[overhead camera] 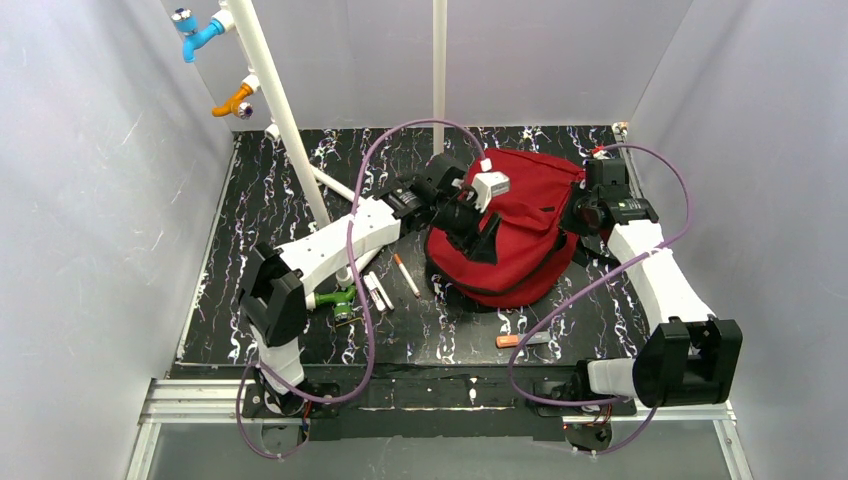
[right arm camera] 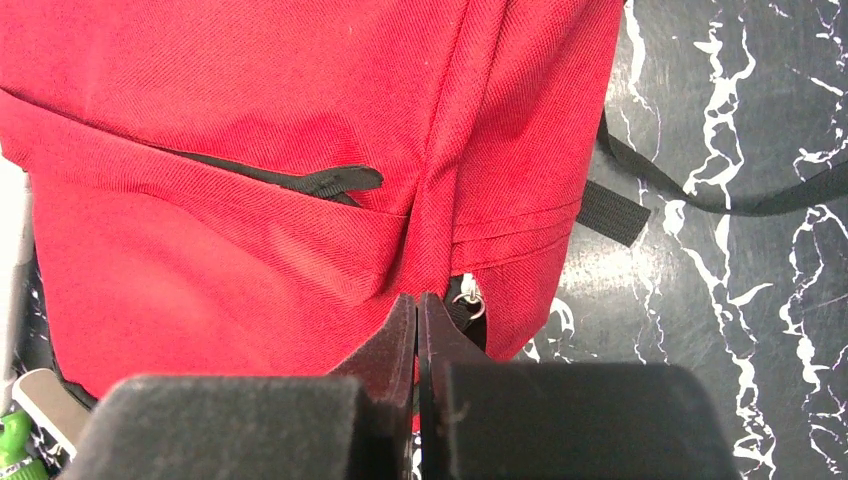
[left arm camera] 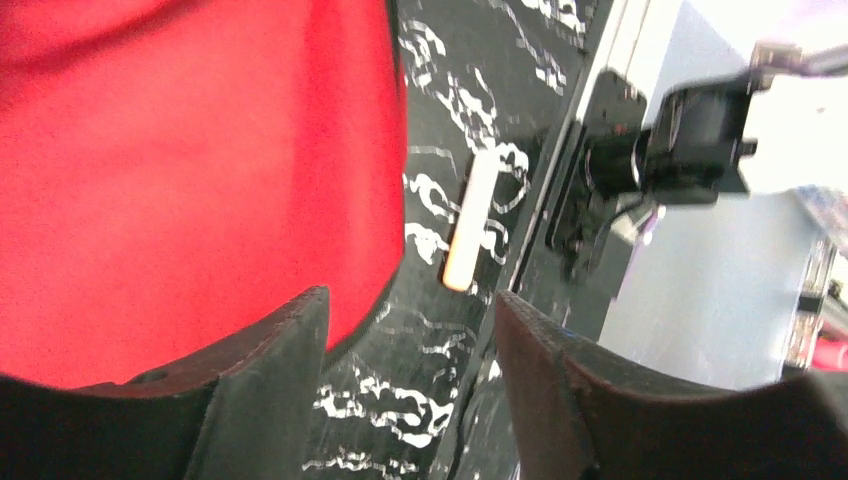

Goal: Pack the student bag
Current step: Zip the student bag at the center of the board.

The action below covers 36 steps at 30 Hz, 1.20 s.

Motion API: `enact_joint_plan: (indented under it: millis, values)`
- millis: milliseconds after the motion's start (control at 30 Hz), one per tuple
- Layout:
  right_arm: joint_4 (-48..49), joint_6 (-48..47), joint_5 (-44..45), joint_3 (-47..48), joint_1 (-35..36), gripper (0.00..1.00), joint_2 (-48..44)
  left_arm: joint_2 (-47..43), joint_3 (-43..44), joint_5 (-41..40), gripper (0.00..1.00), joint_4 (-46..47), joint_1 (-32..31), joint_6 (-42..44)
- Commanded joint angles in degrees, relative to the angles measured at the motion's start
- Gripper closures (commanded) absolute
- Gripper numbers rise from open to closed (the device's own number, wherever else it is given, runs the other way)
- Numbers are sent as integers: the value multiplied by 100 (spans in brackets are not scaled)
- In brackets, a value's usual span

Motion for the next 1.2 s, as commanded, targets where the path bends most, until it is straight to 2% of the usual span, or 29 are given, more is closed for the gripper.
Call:
enact_joint_plan:
  millis: [0,67,167,333,467,733,800,967,1100,1167]
  values:
    - [191,189,69,-158,-13,99,-169,421,769,-321,46,234,104,-599]
    - [347,241,103,-300,-31,99,-347,782,1090,-488,52,619,101,-1169]
    - [633,489,-71,-589,-40,99,-667,1398,1546,-444,50,1300,82,-1834]
    - [829,639,-190,-959,-48,99,-1057,2363,2257,-272,57,2088,-11,-2309]
    - [691,465,-197,-976,-49,99,-1102,2838,2249,-494,68,2678,-48,-2692]
    - [-16,248,-676,-1180,64,99,-1082,3788,2793,-969,72,2817,-99,-3088]
    - [-75,457,-852,-1382,440,99,-1134,3962,2933,-1024,73,2811,-111,-3130]
    - [147,1431,-660,-1703,2151,99,-1347,4198,3162,-1029,76,2807,-125,-3148]
    - [717,2012,-924,-2198,2342,99,-1873,4153,3171,-940,76,2784,-112,-3000]
    - [519,1911,-510,-2137,2294,99,-1959,4025,3157,-664,73,2690,-84,-2923]
